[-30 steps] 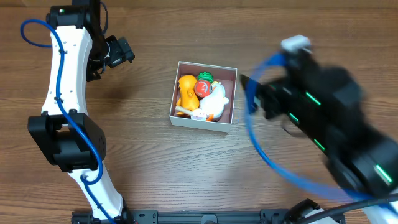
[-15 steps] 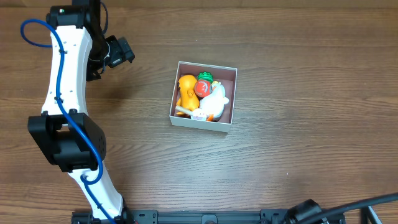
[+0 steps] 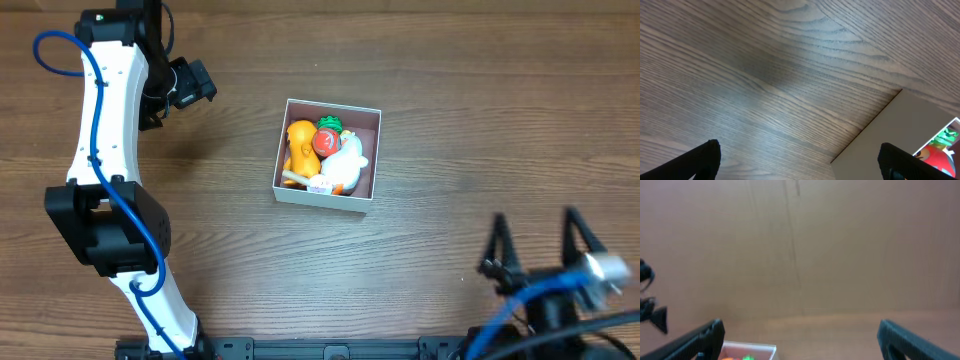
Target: Pack container
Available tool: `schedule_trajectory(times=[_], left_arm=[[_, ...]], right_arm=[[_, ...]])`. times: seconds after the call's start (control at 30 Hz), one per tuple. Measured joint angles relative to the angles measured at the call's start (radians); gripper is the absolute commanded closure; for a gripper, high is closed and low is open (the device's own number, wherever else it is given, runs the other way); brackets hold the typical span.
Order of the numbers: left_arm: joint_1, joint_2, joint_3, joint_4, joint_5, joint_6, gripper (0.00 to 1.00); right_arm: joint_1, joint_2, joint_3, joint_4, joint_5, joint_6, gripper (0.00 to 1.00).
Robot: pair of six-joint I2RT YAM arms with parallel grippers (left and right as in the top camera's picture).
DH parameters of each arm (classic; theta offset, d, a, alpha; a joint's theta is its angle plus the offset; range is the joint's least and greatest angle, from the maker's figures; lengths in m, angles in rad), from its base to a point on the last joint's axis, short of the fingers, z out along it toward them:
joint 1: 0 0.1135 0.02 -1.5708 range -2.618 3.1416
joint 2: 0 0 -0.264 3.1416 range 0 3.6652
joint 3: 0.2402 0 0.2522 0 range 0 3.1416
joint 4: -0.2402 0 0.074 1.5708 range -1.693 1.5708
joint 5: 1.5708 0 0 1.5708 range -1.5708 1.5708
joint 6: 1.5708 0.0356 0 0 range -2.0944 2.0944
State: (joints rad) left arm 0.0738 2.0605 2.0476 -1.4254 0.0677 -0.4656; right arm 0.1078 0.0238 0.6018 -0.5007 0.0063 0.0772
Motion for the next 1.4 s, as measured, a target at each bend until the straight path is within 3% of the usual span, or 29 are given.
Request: schedule_trajectory(times=[0.1,0.23,1.03,1.4], left_arm=[[0.0,0.0,0.0,-0.001,0.001,0.0,0.0],[0.0,0.0,0.0,0.0,0.0,0.0,0.0],[0.0,0.0,0.0,0.0,0.0,0.0,0.0],[0.0,0.0,0.0,0.0,0.0,0.0,0.0]], right_arm=[[-0.027,-0.002,-0.198,0.25,-0.081,0.001,0.0],[-0.036,-0.003,-0.354,0.402,-0.132,0.002,0.0],[-0.036,-0.008,-0.565,0.488,-0.095,0.008,0.0],[-0.036,-0.009,-0.584,0.424,-0.096,0.04,0.0]])
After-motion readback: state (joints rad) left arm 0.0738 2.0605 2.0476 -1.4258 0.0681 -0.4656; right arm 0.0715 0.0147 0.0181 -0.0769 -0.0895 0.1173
